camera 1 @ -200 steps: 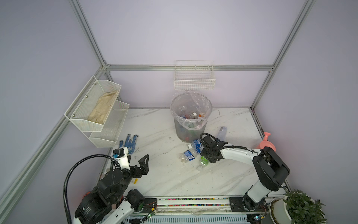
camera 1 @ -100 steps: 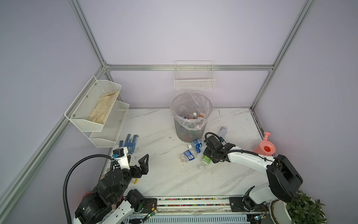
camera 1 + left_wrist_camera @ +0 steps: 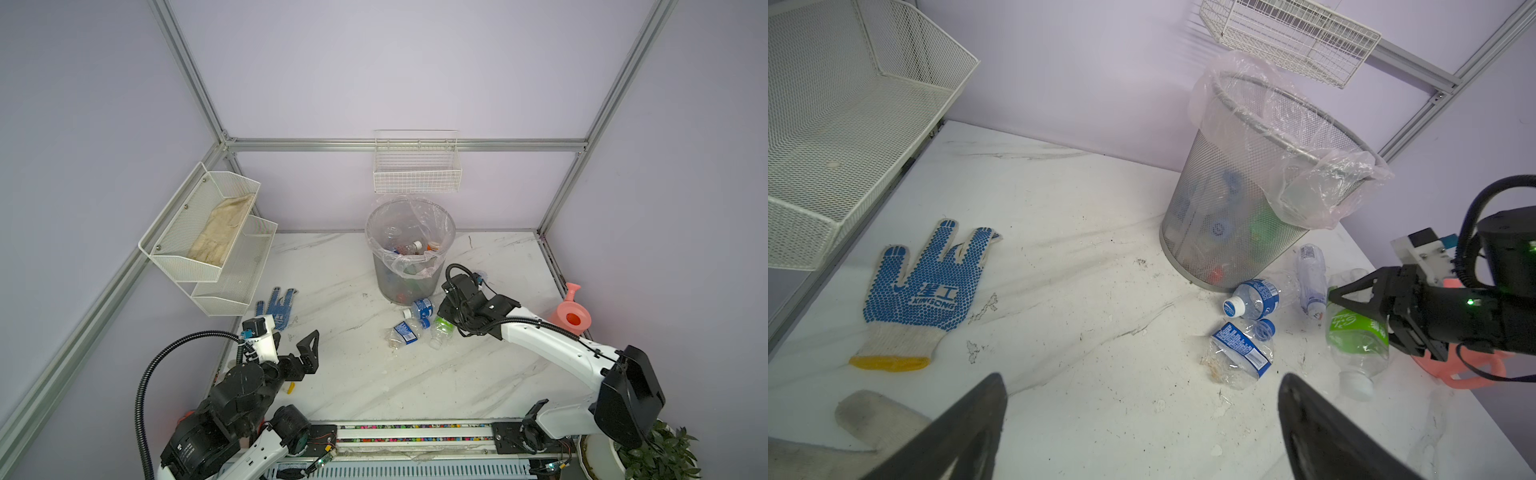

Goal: Throw the plastic bottles in the bin
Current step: 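Lift the lime-labelled bottle with the right gripper up over the bin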

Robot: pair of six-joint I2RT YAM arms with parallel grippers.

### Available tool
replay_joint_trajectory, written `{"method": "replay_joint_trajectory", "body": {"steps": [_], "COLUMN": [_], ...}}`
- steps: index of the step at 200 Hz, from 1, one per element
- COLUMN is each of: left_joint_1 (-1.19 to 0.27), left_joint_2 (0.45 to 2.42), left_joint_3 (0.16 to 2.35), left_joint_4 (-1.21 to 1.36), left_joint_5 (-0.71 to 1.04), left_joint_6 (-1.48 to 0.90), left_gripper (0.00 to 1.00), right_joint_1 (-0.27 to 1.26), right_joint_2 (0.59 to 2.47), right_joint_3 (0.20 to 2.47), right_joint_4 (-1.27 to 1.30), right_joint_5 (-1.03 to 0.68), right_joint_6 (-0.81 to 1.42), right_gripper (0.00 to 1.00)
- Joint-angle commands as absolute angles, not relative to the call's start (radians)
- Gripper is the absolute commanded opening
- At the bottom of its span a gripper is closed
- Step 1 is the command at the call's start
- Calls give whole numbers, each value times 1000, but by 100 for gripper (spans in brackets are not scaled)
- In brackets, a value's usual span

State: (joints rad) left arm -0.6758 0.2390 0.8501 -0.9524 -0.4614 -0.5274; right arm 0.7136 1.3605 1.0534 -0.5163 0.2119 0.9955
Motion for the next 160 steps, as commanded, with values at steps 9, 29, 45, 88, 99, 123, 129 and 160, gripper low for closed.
{"method": "replay_joint_trajectory", "body": {"steps": [9, 29, 45, 88, 99, 123, 129, 160], "left_joint_1": [-680, -680, -680, -681, -681, -680, -680, -680], "left_joint_2": [242, 239, 234, 225, 221, 206, 201, 182], "left_joint_3": [819, 819, 820, 817, 816, 808, 804, 795], "left_joint_4": [-942, -942, -940, -931, -927, -902, -895, -865], "left_joint_5": [-471, -466, -465, -445, -435, -390, -377, -314], "left_joint_6": [-508, -506, -506, -497, -491, -469, -462, -434], "left_gripper": [100, 100, 100, 100, 100, 100, 100, 100], "right_joint_1": [719, 719, 719, 719, 719, 720, 719, 719], "right_joint_2": [1244, 1181, 1148, 1199, 1230, 1270, 1273, 1276], "right_joint_3": [1139, 1190, 1244, 1521, 1615, 1768, 1791, 1863], "right_joint_4": [-550, -529, -517, -588, -615, -630, -621, -550], "right_joint_5": [270, 266, 256, 285, 278, 241, 229, 106], "right_joint_6": [888, 820, 762, 593, 554, 495, 484, 455], "right_gripper": [0, 0, 0, 0, 0, 0, 0, 0]}}
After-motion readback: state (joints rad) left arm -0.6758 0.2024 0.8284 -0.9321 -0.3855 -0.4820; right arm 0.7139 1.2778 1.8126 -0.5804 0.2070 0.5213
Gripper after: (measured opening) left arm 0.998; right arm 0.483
